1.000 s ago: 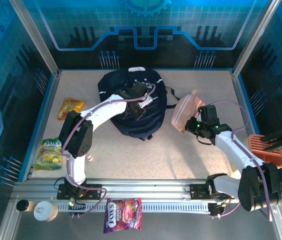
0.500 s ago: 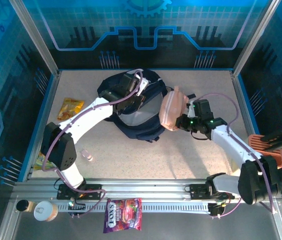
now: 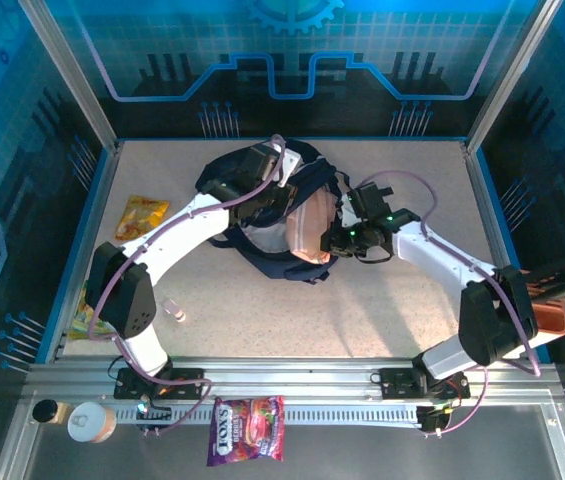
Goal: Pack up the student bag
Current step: Place the pencil pouch in the student bag.
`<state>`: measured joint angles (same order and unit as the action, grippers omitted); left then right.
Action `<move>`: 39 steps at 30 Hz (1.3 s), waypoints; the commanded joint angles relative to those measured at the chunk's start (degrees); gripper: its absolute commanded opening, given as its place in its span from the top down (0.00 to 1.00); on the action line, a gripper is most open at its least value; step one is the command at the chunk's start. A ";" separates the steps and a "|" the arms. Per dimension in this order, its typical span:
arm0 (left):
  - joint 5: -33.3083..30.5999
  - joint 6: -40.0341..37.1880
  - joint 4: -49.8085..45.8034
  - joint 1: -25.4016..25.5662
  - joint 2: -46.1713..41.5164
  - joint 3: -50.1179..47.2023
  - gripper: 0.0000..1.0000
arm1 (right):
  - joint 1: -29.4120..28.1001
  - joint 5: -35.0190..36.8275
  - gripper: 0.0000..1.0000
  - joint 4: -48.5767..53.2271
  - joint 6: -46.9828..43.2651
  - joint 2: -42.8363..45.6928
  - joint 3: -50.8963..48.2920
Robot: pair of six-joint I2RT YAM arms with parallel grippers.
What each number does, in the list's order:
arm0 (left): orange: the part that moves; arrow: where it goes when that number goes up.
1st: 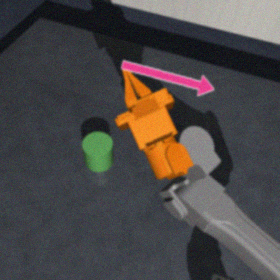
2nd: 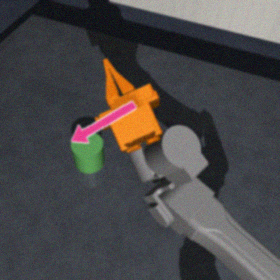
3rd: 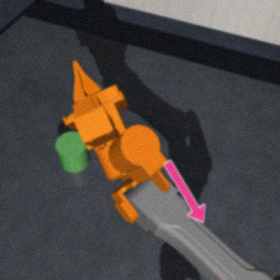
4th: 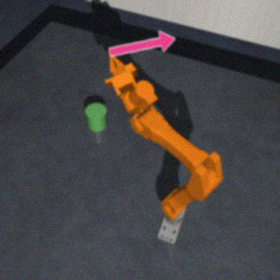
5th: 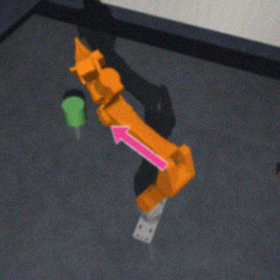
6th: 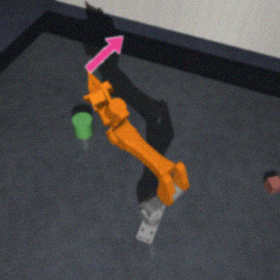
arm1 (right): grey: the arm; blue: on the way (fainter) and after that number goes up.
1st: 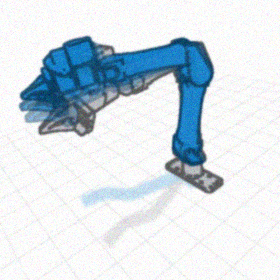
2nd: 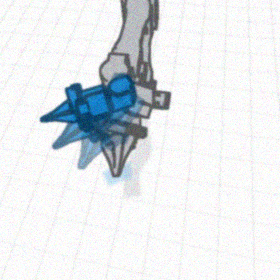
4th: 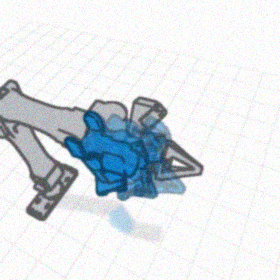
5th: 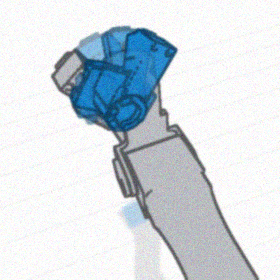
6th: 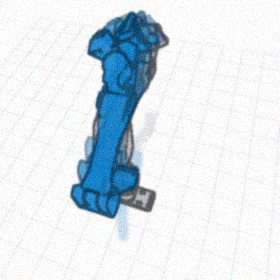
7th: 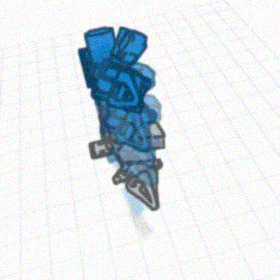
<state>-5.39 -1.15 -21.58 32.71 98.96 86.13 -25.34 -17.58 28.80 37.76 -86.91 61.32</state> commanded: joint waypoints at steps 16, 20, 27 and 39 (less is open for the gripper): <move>7.41 10.75 8.43 0.92 -0.88 8.22 1.00 | -1.64 3.99 0.87 -22.83 16.34 -14.83 11.31; 7.66 12.44 8.75 0.96 0.21 9.71 1.00 | -1.72 6.97 0.87 -33.59 20.79 -15.99 7.96; 7.87 14.93 9.51 0.90 0.97 10.87 1.00 | -1.72 5.42 0.86 -46.82 28.59 -22.51 7.63; 6.74 16.80 11.17 0.69 0.69 10.10 1.00 | -1.20 2.67 0.76 -56.43 35.90 -30.49 9.99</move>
<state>-1.15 14.13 -18.24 32.69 101.38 92.88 -26.85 -15.31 -24.40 71.70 -115.92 69.60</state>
